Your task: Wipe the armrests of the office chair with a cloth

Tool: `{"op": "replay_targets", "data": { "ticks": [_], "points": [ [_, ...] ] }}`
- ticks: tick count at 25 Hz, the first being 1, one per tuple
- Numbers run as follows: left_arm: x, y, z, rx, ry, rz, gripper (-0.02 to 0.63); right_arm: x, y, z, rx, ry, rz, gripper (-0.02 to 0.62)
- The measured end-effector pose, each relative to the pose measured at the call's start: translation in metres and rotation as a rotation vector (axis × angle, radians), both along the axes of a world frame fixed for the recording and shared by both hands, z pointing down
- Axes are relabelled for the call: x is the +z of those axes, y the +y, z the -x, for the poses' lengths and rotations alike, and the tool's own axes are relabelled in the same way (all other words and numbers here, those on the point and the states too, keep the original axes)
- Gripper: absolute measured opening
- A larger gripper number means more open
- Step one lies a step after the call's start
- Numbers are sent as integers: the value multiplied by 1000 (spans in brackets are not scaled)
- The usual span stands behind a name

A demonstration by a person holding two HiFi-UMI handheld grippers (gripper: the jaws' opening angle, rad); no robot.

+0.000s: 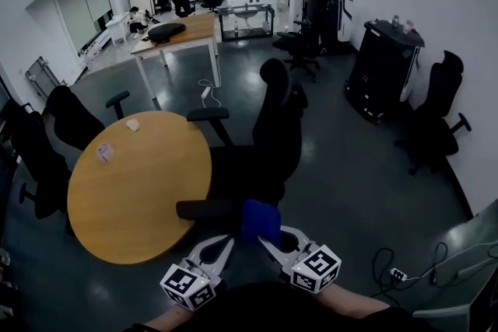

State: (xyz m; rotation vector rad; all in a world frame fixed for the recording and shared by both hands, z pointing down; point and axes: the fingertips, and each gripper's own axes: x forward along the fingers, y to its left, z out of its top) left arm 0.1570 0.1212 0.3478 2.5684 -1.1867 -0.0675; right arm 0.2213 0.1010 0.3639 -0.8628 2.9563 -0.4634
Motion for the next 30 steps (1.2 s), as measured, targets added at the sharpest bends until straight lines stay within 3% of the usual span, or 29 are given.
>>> {"op": "replay_targets", "data": {
  "ticks": [30],
  "points": [
    [9,16,-5,37,-22,8,13,13,26,26,-107,56,-19,94]
  ]
}}
